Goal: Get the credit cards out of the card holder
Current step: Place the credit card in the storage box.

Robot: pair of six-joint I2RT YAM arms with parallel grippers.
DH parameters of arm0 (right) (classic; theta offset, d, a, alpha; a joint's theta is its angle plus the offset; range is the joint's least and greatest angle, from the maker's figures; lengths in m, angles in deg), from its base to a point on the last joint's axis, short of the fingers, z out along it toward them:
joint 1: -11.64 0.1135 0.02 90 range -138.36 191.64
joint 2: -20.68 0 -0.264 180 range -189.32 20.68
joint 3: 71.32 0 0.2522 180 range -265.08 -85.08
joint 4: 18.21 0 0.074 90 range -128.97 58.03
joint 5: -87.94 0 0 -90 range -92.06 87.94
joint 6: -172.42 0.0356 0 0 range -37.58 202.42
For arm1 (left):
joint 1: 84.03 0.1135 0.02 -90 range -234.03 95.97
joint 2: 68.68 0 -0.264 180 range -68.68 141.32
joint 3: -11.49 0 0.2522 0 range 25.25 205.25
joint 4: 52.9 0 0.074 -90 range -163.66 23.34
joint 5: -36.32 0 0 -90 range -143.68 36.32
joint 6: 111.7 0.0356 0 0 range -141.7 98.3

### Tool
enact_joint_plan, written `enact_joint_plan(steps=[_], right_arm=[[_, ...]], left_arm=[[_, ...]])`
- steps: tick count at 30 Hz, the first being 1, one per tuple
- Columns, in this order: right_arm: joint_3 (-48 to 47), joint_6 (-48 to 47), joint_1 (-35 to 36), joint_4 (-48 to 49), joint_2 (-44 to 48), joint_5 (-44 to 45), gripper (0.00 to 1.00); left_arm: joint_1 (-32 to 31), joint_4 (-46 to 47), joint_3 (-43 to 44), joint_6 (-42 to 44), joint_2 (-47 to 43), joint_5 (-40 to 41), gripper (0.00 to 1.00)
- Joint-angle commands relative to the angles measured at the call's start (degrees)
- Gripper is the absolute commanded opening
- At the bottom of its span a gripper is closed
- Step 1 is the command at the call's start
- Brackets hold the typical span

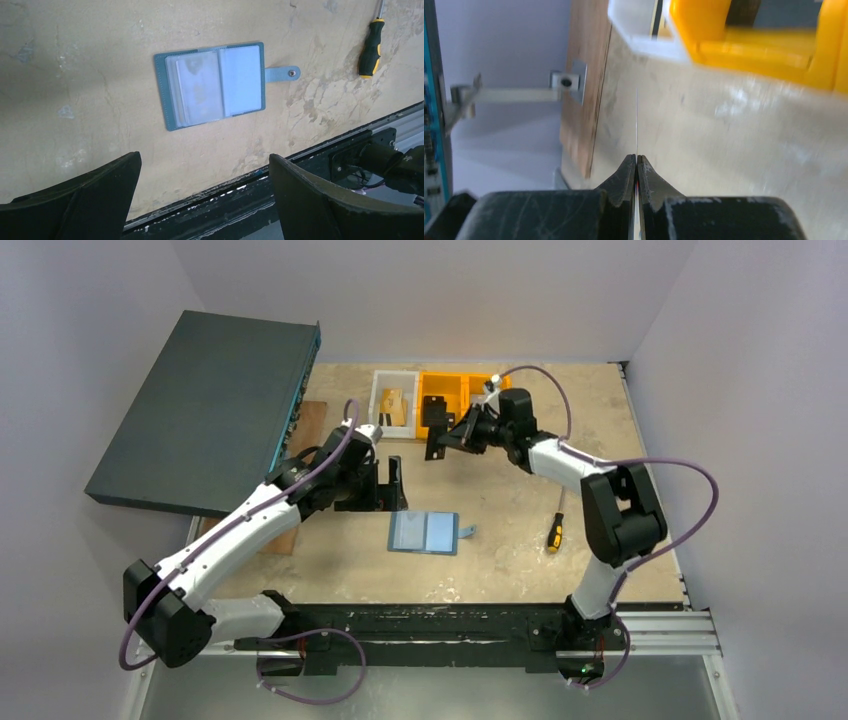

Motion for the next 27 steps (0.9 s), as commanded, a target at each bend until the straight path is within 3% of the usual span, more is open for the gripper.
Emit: enact_joint_plan(steps=[1, 14, 27], right_arm=[[-13.31, -3.88, -1.66, -5.24, -7.74, 3.41, 0.0], [-42.13, -3.77, -2.82, -13.46, -31.0, 5.57, 0.0], [-47.54, -4.29, -2.82, -15.36, -35.92, 7.81, 0.0]], left_arm=[[0.72, -3.79, 2.1, 3.62, -3.85, 1.51, 1.0], [1.19, -7.22, 1.13, 5.35, -9.48, 2.02, 1.0], [1.82, -6.69, 0.52, 5.53, -9.01, 2.06, 1.0]])
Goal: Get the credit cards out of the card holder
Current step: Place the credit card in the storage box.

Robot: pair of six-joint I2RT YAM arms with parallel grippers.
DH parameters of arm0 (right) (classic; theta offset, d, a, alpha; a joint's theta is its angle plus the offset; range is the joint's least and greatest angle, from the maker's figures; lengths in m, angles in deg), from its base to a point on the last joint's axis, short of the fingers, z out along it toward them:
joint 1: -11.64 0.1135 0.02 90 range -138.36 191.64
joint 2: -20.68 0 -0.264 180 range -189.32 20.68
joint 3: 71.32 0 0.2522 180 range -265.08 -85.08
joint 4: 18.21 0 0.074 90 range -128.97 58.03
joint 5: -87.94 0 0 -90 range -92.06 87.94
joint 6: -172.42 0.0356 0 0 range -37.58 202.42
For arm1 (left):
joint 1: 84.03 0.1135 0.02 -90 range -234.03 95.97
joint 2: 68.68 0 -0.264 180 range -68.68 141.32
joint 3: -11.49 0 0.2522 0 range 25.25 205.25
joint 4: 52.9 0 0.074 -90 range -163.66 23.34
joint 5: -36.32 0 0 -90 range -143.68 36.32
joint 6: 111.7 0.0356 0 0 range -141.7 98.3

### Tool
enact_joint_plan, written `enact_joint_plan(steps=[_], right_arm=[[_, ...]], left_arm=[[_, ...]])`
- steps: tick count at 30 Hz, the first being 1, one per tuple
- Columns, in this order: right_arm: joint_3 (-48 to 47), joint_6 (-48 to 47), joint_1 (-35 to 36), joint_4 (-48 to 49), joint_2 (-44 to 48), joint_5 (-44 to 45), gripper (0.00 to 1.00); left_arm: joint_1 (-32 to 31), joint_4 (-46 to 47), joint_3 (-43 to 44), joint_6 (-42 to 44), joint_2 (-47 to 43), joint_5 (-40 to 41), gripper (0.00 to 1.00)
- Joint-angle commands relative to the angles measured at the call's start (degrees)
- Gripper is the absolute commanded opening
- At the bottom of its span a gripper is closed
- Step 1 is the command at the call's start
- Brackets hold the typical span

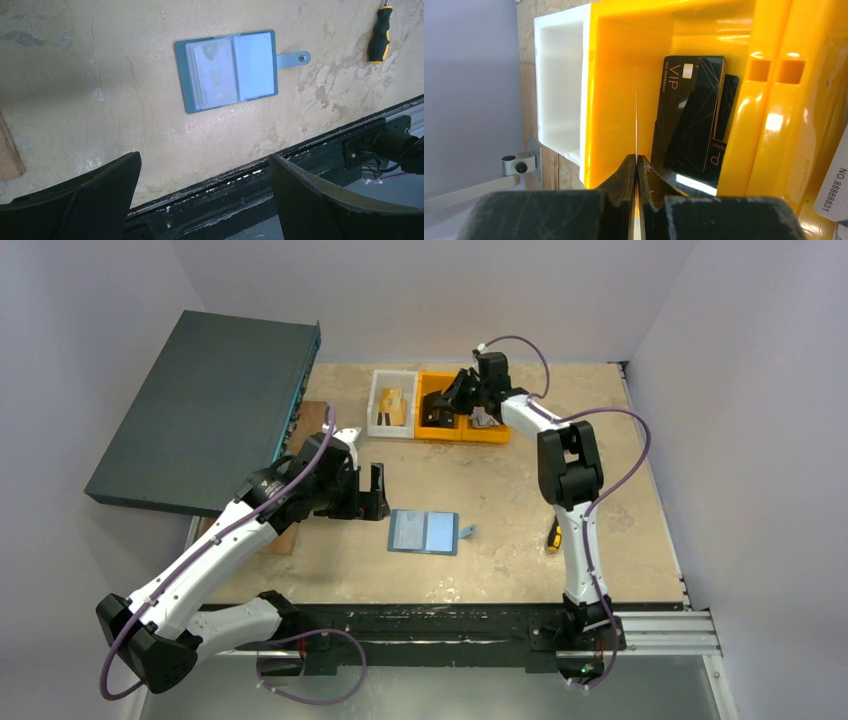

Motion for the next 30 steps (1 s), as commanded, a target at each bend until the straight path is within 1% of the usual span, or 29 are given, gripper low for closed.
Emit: enact_joint_plan(steps=[1, 3, 7, 10, 15, 19, 21, 23, 25, 26, 29, 30], right_arm=[[-3.66, -1.01, 0.08, -0.74, -1.79, 0.94, 0.01], [-4.6, -1.16, 0.1, -1.46, -2.33, 1.23, 0.09], [-8.74, -2.12, 0.1, -5.52, -3.24, 2.92, 0.35], [-11.08, -2.71, 0.1, -7.65, -2.45, 4.63, 0.48], [-12.55, -3.51, 0.56, -10.34, 0.77, 5.74, 0.62], [-11.74, -5.86, 1.91, -14.38, 5.31, 8.77, 0.73], [-9.47, -6.82, 2.78, -15.75, 8.14, 10.55, 0.77], [-4.94, -7.27, 3.82, -15.97, 12.25, 12.23, 0.82], [1.38, -8.28, 5.27, -15.31, 17.18, 14.67, 0.87], [4.51, -8.44, 6.2, -15.05, 19.57, 16.24, 0.9], [14.88, -8.66, 10.43, -15.06, 26.82, 21.39, 0.98], [18.09, -8.38, 12.22, -15.19, 29.03, 22.69, 0.99]], left_arm=[[0.43, 0.84, 0.56, 1.07, -0.16, 0.73, 1.0], [0.41, 0.93, 0.61, 1.03, 0.04, 0.75, 1.0], [0.43, 0.82, 0.4, 0.87, -0.41, 0.71, 1.0], [0.43, 1.05, -0.15, 0.59, -0.56, 0.71, 1.0], [0.52, 1.64, -0.57, 0.29, -0.47, 0.73, 1.0], [0.73, 1.82, -0.53, 0.5, -0.44, 0.74, 1.0], [0.86, 1.91, -0.49, 0.5, -0.54, 0.7, 1.0], [1.09, 1.86, -0.45, 0.41, -0.55, 0.72, 1.0], [1.24, 1.86, -0.36, 0.17, -0.69, 0.69, 1.0], [1.38, 1.76, -0.43, -0.04, -0.83, 2.13, 1.0], [2.13, 1.74, -0.58, -0.38, -1.37, 2.87, 1.0], [2.46, 1.75, -0.62, -0.47, -1.6, 2.97, 1.0]])
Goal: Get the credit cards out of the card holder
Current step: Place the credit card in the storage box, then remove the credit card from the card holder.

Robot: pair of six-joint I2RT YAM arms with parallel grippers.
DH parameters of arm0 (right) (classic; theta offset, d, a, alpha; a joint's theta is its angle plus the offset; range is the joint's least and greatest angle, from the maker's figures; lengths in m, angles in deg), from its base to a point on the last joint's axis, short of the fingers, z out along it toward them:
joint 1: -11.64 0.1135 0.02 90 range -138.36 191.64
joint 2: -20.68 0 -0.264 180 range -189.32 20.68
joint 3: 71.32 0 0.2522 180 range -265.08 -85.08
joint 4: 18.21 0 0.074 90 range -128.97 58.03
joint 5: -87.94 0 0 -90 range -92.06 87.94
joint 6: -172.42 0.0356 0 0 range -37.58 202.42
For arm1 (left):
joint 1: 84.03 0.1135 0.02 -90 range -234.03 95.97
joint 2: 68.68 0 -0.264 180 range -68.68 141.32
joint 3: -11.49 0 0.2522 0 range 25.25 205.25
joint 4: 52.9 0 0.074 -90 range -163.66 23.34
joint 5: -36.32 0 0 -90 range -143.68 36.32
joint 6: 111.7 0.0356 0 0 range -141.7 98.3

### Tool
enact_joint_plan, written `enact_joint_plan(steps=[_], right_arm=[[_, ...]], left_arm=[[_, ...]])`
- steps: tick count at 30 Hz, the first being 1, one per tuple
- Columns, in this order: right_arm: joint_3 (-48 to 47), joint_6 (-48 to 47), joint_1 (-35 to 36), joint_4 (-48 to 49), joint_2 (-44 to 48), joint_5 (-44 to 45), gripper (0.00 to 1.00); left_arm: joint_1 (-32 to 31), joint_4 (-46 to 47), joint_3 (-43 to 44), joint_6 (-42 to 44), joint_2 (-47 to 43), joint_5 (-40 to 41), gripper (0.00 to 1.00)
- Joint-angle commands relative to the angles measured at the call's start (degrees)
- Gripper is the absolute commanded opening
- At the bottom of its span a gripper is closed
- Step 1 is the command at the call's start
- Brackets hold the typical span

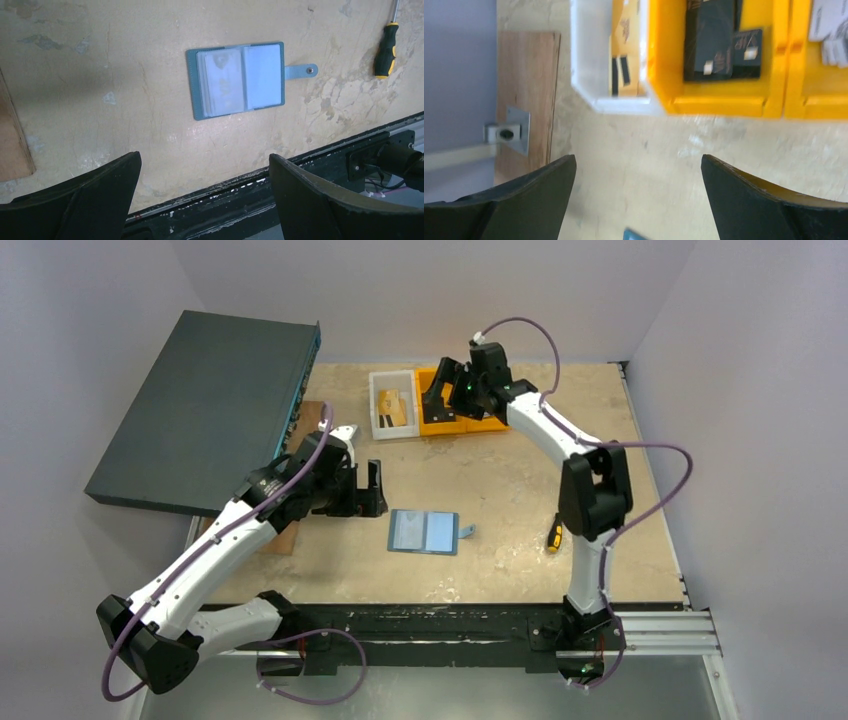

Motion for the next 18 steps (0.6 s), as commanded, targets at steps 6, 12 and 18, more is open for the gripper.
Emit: enact_joint_plan(steps=[6, 12, 18], right_arm=[[25.58, 4.43, 17.58, 0.74, 18.69, 14.31, 0.99], [32.97, 10.79, 27.07, 0.34, 21.0, 21.45, 0.91], [32.4, 11.99, 31.58, -1.25, 17.93, 24.9, 0.72]], left_arm=[[3.0, 1.49, -1.44, -1.35, -2.99, 3.0, 1.0], [3.07, 2.98, -3.75, -2.66, -3.41, 1.6, 1.0], [3.04, 4.1, -5.91, -3.56, -3.53, 0.15, 1.0]])
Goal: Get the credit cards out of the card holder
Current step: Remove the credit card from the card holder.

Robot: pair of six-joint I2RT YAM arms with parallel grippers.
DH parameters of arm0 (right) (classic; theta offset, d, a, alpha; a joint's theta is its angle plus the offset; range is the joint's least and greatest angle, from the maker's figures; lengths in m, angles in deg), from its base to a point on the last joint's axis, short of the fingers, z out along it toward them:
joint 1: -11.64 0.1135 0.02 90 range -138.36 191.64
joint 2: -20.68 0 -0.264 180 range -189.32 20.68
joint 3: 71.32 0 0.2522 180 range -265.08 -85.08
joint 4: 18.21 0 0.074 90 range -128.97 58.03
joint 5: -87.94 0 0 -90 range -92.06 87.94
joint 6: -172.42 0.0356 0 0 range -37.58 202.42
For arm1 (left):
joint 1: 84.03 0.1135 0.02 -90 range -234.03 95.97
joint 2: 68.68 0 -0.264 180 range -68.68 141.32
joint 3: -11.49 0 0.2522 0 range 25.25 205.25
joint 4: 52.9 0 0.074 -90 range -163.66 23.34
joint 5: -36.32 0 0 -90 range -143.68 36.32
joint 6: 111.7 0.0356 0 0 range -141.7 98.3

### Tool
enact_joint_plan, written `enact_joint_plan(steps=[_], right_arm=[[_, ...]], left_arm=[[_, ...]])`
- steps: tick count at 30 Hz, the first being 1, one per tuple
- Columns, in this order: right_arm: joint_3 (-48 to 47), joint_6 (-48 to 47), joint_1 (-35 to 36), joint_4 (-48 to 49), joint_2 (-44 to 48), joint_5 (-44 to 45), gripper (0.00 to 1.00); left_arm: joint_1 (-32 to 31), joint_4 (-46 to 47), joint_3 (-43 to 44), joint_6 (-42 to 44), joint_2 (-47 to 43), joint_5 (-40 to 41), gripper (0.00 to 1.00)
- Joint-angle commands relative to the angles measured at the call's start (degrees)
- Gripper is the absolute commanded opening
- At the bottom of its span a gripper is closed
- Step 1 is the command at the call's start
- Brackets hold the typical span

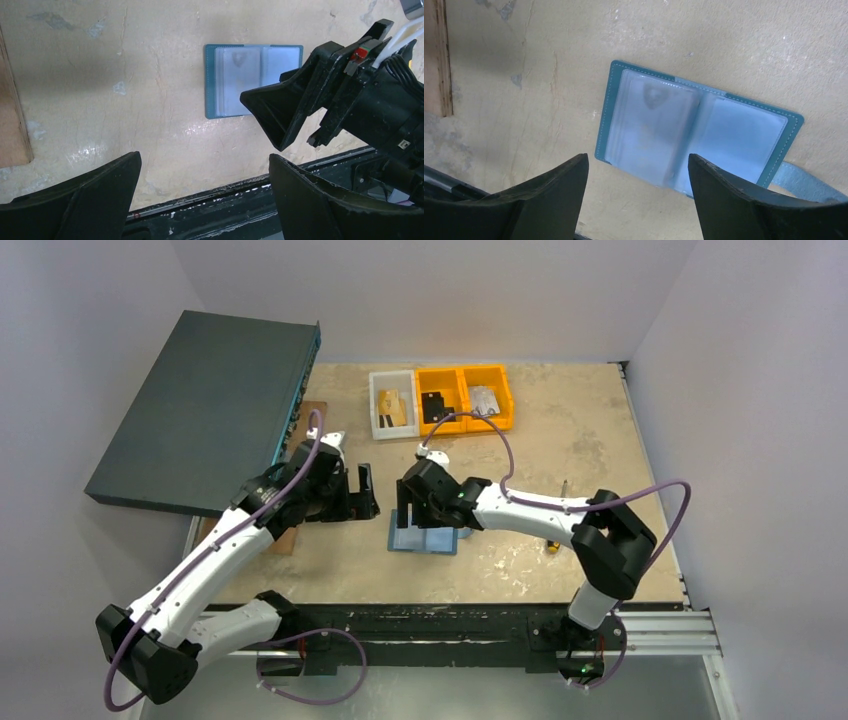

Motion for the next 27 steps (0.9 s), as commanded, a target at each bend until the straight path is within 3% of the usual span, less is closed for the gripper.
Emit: enact_joint_plan(steps=[1, 6, 21, 27], right_arm=[[-1.77, 2.49, 1.79, 0.1, -1.2, 5.57, 0.69], [-3.84, 2.21, 2.12, -1.3, -4.52, 5.8, 0.58], [-4.28, -0.7, 1.78, -0.54, -10.12, 1.83, 0.52], [-0.2, -2.45, -1.32, 2.3, -9.73, -1.44, 0.37]], left_arm=[[0.38, 2.81, -1.27, -1.49, -0.86, -1.19, 1.0], [0.35, 3.23, -2.53, -1.96, -1.05, -1.19, 1.0], [0.41, 4.76, -4.1, -2.76, 0.91, -2.22, 1.0], [0.29, 5.94, -4.87, -3.77, 2.74, -4.1, 1.0]])
